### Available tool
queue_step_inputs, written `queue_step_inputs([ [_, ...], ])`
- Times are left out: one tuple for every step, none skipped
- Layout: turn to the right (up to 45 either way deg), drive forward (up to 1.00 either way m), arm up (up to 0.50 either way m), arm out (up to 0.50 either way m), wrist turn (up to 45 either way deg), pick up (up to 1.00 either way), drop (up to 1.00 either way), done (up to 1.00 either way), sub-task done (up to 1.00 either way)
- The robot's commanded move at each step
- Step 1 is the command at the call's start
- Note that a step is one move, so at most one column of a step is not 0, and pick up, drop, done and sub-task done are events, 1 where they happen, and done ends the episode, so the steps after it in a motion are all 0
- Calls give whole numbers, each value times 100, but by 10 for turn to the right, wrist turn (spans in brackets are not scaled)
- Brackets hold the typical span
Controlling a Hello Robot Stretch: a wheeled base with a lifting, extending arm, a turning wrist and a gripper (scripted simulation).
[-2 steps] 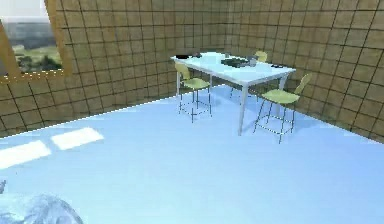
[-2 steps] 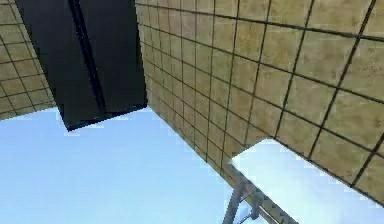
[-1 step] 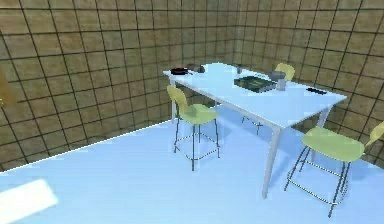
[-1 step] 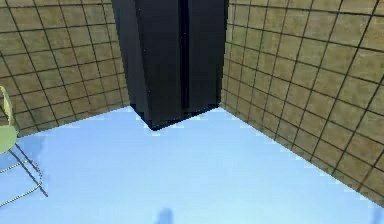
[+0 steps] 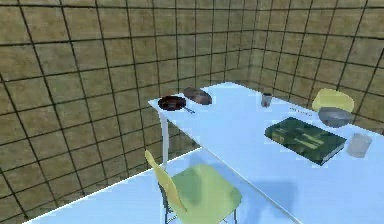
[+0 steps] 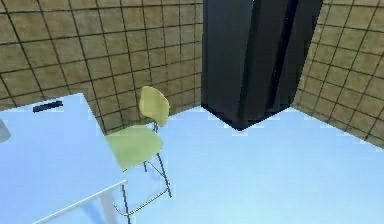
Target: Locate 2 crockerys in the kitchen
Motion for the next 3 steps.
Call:
queue_step_inputs([
  [0, 5, 0, 0, 0, 0, 0, 0, 0],
  [360, 0, 0, 0, 0, 0, 0, 0, 0],
  [0, 0, 0, 0, 0, 0, 0, 100, 0],
])
